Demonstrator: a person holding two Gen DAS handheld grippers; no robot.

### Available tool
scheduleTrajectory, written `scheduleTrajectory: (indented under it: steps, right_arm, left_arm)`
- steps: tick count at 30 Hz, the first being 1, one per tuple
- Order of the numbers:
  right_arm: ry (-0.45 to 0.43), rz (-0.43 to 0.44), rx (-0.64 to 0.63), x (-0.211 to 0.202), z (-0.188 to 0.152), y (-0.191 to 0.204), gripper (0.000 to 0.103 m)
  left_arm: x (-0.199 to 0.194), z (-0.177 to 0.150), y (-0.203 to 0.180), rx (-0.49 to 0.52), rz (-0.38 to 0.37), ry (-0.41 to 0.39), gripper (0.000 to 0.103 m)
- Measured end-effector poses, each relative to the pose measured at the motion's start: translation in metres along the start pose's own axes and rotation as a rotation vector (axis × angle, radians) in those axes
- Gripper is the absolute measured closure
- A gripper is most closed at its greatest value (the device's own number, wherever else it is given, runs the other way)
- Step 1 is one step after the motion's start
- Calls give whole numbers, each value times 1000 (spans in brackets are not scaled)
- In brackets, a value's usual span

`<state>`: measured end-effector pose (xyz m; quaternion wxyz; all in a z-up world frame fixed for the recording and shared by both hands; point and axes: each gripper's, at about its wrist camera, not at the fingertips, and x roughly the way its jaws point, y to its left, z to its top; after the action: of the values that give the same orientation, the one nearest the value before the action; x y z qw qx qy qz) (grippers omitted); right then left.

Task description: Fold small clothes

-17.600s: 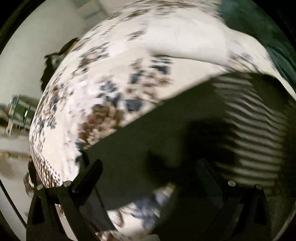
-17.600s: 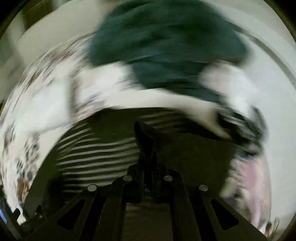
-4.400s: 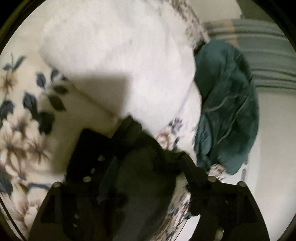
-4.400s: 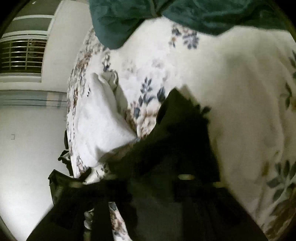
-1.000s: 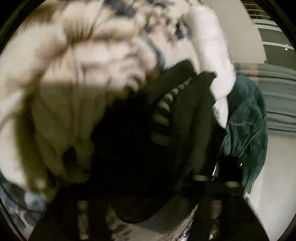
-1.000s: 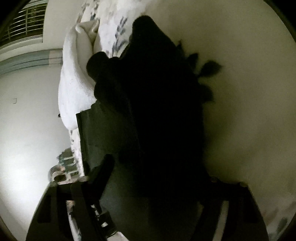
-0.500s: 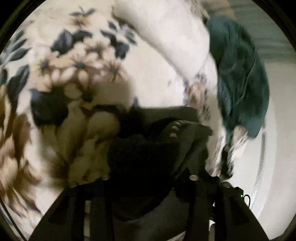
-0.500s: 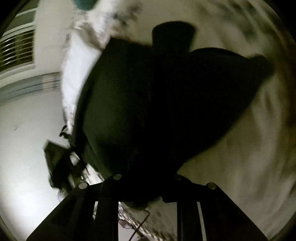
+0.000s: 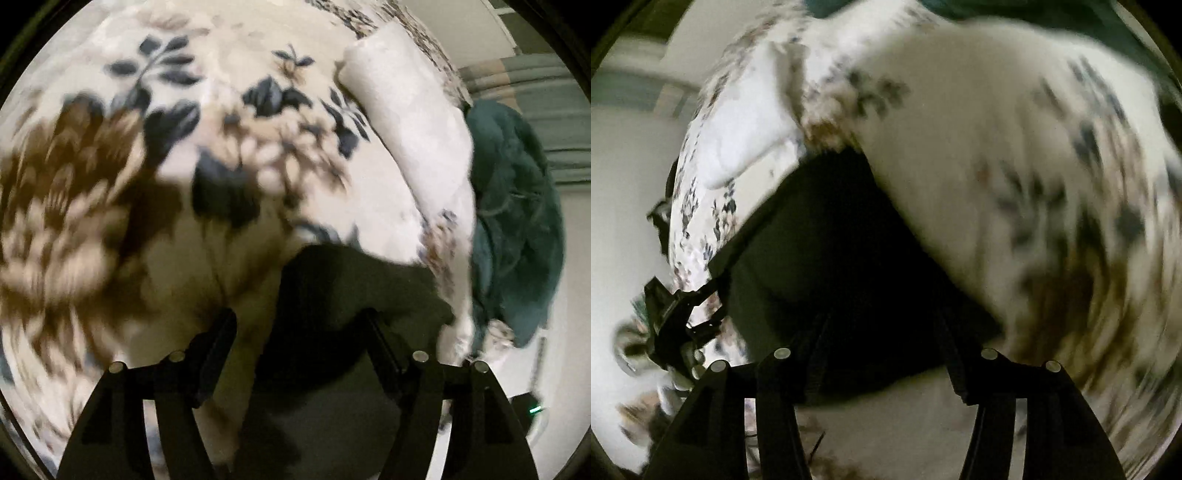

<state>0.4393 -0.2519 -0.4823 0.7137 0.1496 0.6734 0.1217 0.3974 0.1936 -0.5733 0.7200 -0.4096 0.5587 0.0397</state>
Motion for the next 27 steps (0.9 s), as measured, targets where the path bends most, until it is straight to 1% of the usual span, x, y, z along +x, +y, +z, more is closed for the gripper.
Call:
scheduleTrajectory:
  steps: [1,2,3,5,8,9,10,11,12,13,14,16,17,18,19,20,21,24,26,27]
  right_arm:
    - [-6,-9,-23,2,16,0,46]
    - [-7,-16,-61,12,40,5,46]
    - [7,-16,-98,28,59,12,46]
    - [53,0,-140,52,91,20,46]
    - [98,47,-129,86,122,33,46]
    - [110,42,-127,91,127,37,46]
    - [110,33,-116,92,131,38,46]
    - [101,43,-108,99,136,40,46]
    - [93,60,-99,96,138,40,46]
    - [81,84,-77,93,142,39,46]
    - [71,91,-66,90,142,38,46]
    - [68,85,-73,89,142,38,46]
    - [74,78,-78,91,142,38,46]
    - [78,68,-88,95,143,39,49]
    - [67,64,-97,96,142,42,80]
    - [40,51,-122,94,142,46,98]
    - [24,38,-136,91,142,50,97]
    - [-65,63,-139,72,146,59,97]
    - [-90,63,-157,66,149,67,97]
    - [-99,49,-168,66,151,71,97]
  left_arm:
    - [7,5,-3,19,30,-5,36]
    - [16,9,-6,25,58,-3,36]
    - [19,13,-6,18,62,0,36]
    - [21,19,-6,4,38,-3,36]
    - [16,21,-12,37,15,-36,37]
    - [14,20,-16,57,7,-52,40]
    - [12,20,-19,75,-8,-61,56]
    - [11,19,-22,102,2,-63,62]
    - [12,19,-25,122,7,-66,64]
    - [12,19,-28,139,4,-71,70]
    - [12,18,-30,155,8,-78,72]
    - [13,17,-34,174,19,-90,79]
    - [13,16,-36,182,23,-100,80]
    - [12,16,-37,186,33,-108,80]
    - [10,15,-36,186,34,-113,81]
    - [8,15,-35,179,29,-118,82]
    - [6,15,-32,167,22,-121,82]
    - [9,18,-23,110,3,-115,82]
    - [13,23,-14,63,-7,-101,82]
    - [16,25,-10,38,-9,-93,82]
